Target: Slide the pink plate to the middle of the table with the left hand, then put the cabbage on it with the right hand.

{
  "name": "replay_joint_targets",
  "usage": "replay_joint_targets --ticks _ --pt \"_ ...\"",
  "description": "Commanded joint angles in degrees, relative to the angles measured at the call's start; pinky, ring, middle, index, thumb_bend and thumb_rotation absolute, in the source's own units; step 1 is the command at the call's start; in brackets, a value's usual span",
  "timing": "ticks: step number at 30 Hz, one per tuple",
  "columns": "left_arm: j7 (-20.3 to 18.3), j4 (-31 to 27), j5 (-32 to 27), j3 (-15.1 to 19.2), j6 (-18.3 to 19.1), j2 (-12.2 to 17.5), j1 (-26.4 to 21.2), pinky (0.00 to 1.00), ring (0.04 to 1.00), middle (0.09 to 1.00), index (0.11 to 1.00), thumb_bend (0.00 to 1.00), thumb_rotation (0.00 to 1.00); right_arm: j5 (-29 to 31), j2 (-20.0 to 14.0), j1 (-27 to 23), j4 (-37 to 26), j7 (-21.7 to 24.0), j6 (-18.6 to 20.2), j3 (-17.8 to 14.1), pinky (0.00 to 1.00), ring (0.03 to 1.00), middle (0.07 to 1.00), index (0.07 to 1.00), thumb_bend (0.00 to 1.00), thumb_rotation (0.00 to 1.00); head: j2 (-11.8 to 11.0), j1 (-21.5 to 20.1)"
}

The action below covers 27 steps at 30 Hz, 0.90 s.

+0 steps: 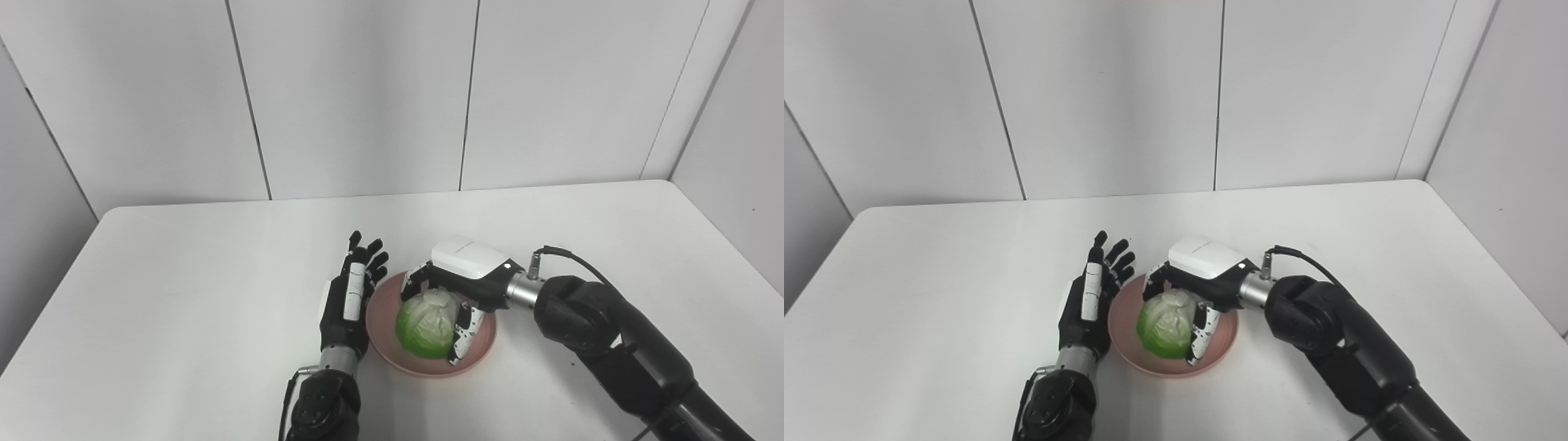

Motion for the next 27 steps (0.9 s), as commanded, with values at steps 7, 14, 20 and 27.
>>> replay_joint_targets --ticks 7,14,20,27 --pt "0.5 2.4 0.7 -0.1 1.2 -1.5 2.4 0.87 0.878 0.91 0.999 0.96 0.87 -0.5 -1.0 -3.2 -3.0 -0.6 -0.5 -1.4 0.76 0.768 0.757 0.698 1.0 0.33 0.0 -0.2" --pt "0.6 2.3 0.5 0.0 1.7 -1.5 2.2 0.89 0.871 0.902 1.0 0.97 0.87 0.7 -1.7 -4.2 -3.8 0.9 -0.1 -2.3 0.84 0.819 0.793 0.729 1.0 0.4 0.0 -0.1" --pt "0.9 2.2 0.7 0.0 2.1 -1.4 2.0 0.87 0.872 0.896 1.0 0.98 0.88 2.5 -2.1 -5.0 -5.9 2.9 1.1 -3.8 0.86 0.846 0.802 0.741 1.0 0.45 0.1 -0.1" --pt "1.3 1.5 0.5 0.2 2.1 -1.5 2.1 0.89 0.876 0.898 0.997 0.96 0.87 7.2 -2.3 -4.8 -8.2 3.2 2.0 -7.8 0.76 0.812 0.802 0.736 1.0 0.45 0.1 -0.1"
